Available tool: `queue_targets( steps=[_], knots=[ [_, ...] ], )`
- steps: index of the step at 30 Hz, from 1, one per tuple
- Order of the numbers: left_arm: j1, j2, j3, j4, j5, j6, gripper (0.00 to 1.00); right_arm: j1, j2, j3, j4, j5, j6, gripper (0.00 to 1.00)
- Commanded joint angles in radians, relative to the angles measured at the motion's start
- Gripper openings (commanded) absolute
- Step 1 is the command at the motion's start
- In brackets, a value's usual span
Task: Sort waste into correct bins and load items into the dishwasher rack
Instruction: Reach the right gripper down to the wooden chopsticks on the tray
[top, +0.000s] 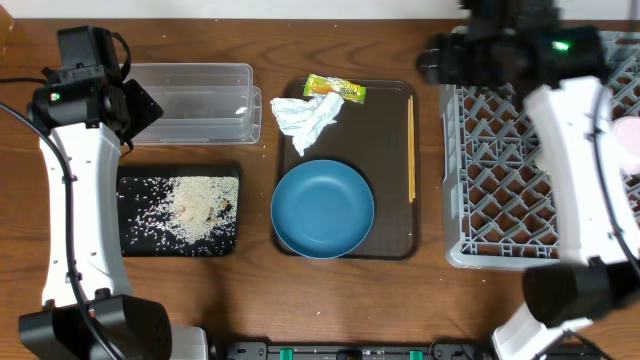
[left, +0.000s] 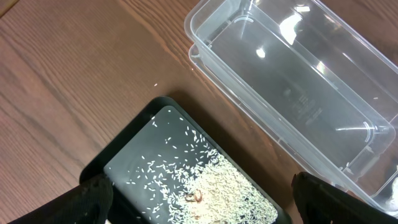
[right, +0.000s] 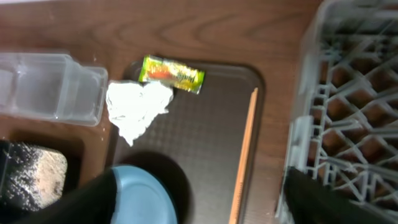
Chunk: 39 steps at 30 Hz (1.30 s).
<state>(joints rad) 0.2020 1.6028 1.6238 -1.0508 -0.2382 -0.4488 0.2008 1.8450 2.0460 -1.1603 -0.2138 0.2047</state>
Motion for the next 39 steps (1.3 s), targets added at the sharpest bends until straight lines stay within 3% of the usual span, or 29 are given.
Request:
queue_targets(
  steps=[1,4,8,13,18,39],
  knots=[
    [0.005,-0.002,0.012,-0.004,-0.005,-0.006,0.95,0.072,0.089,0.027,-0.014,0.054,-0.053,0.99],
    [0.004,-0.002,0.012,-0.004,-0.005,-0.006,0.95,0.122,0.138,0.027,-0.03,0.063,-0.063,0.99],
    [0.004,-0.002,0.012,-0.004,-0.005,-0.006,0.95,0.161,0.222,0.026,-0.023,0.166,-0.056,0.91],
    [0.005,-0.002,0.012,-0.004,-0.005,-0.006,0.95,0.166,0.343,0.026,-0.039,0.281,0.082,0.83],
    [0.004,-0.002,0.012,-0.004,-0.005,-0.006,0.95,0.164,0.443,0.026,-0.057,0.277,0.132,0.78],
    [0.005,-0.002,0.012,-0.004,-0.005,-0.006,0.95,0.157,0.551,0.019,-0.064,0.314,0.161,0.81]
  ],
)
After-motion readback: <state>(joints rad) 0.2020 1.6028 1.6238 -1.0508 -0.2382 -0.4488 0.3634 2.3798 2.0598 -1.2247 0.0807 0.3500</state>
